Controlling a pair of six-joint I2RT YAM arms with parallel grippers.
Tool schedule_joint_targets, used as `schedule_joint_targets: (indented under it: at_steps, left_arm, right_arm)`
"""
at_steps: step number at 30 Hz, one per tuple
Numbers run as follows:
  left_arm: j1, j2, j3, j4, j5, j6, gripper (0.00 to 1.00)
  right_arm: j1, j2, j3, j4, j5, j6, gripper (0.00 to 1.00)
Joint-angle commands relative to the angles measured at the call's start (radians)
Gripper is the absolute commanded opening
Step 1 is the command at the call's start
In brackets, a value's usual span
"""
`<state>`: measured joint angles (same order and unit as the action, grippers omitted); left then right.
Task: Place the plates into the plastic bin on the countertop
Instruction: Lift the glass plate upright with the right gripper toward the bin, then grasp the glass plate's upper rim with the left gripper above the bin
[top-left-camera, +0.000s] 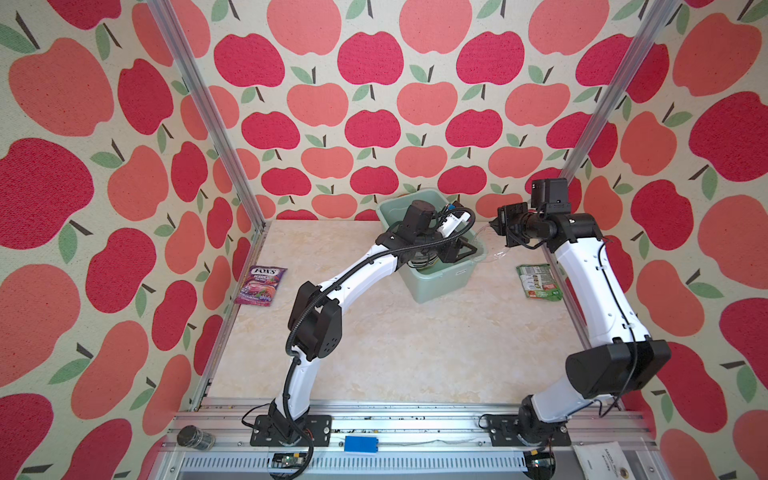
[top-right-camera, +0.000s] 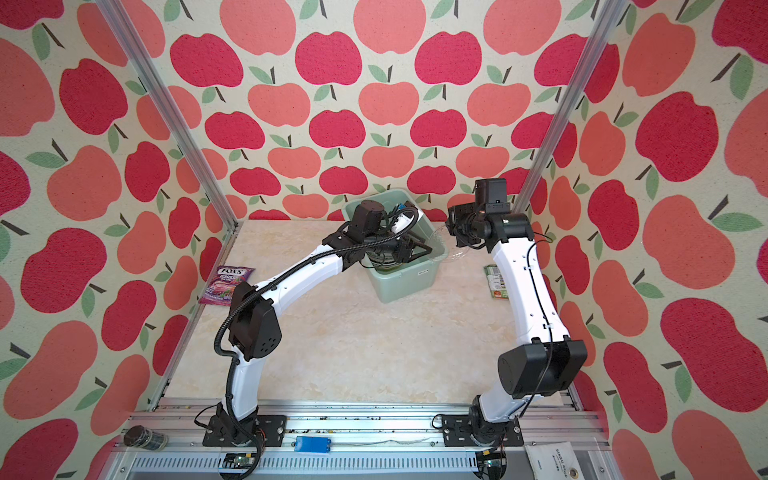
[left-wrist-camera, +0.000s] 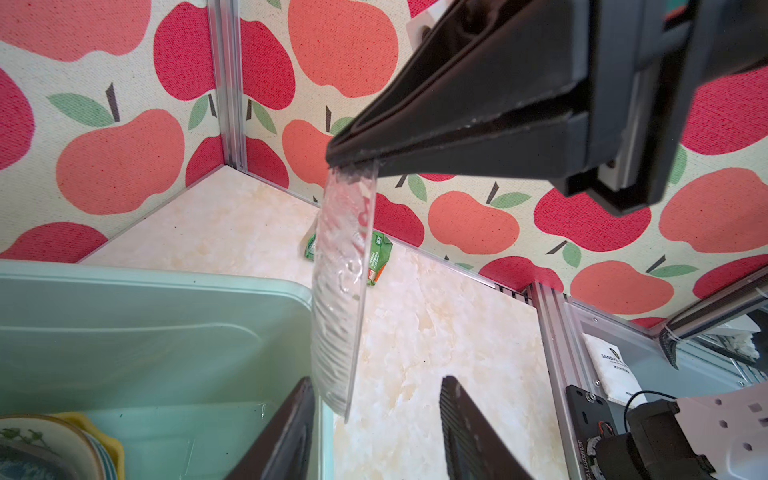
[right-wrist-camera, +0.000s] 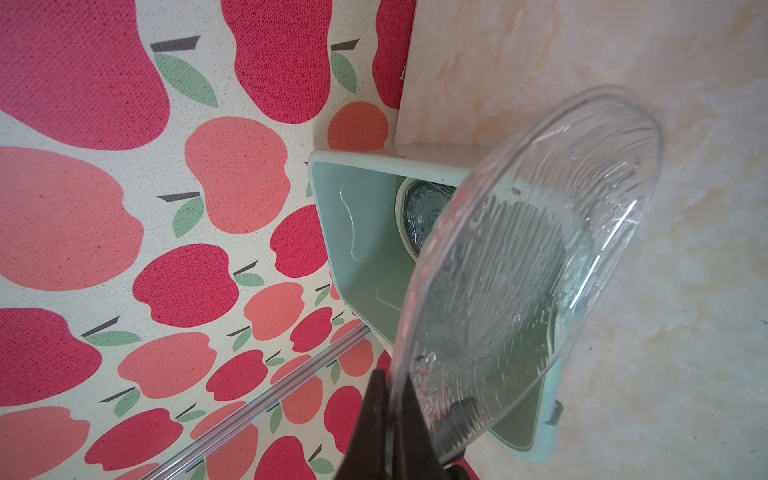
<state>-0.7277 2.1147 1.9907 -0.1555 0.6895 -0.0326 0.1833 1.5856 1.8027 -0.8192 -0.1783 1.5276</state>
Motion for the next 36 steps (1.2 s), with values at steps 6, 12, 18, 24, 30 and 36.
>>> schedule_joint_targets:
  at_steps: [6,12,18,24,30,36]
  left_arm:
    - [-0.018,0.046,0.080,-0.012,-0.125,0.044,0.37]
    - [-0.032,0.073,0.128,-0.056,-0.223,0.080,0.28]
    - [-0.036,0.087,0.156,-0.088,-0.284,0.103,0.15]
    - [-0.035,0.085,0.163,-0.095,-0.284,0.105,0.05]
    - [-0.016,0.076,0.187,-0.128,-0.282,0.078,0.00]
    - [0.038,0.080,0.274,-0.227,-0.258,-0.010,0.00]
  right_arm:
    - [0.015,-0.047,-0.032,0.034,-0.029,0.020,0.00]
    - [0.022,-0.061,-0.058,0.043,-0.039,0.031,0.00]
    - [0.021,-0.057,-0.057,0.056,-0.047,0.031,0.00]
    - [0.018,-0.056,-0.058,0.078,-0.053,0.024,0.00]
    - [-0.007,-0.074,-0.075,0.127,-0.059,-0.061,0.16]
    - [-0.040,-0.163,-0.230,0.415,-0.144,-0.257,0.44]
